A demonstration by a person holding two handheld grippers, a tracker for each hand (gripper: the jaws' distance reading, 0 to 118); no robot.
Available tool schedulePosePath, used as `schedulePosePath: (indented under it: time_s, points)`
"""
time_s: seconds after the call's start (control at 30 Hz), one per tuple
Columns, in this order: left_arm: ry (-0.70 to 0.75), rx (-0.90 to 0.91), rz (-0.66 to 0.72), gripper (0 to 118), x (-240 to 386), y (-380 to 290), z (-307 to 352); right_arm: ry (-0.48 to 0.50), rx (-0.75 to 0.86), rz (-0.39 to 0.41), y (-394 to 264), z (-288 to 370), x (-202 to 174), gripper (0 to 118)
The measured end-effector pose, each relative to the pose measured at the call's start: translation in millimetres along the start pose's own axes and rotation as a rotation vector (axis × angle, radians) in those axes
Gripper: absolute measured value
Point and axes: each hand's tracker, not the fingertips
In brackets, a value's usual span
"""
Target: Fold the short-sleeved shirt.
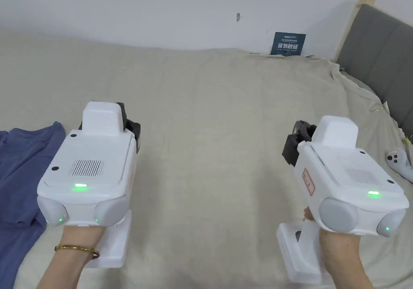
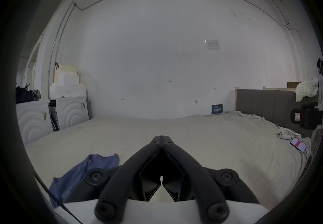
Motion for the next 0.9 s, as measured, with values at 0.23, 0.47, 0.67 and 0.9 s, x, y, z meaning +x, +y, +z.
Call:
schedulePosePath:
  time_s: [0.23,0.47,0.67,0.9]
  points:
    - [-0.032,-0.043,-0.028,0,3.5,-15.6,-0.7,0.004,-0.029,0.043,-13.7,0.0,-0.6,0]
    - [-0.044,-0.057,-0.026,0,4.3,-17.7,-3.4,0.01,-0.02,0.045,-12.0,0.5,-3.1,0]
    - [-0.044,-0.048,-0.032,0,4.3,-16.8,-4.1,0.013,-0.019,0.049,-11.5,1.8,-4.4,0]
    - [-0.044,-0.04,-0.039,0,4.5,-14.2,-4.2,0.02,-0.018,0.053,-10.4,2.9,-3.7,0]
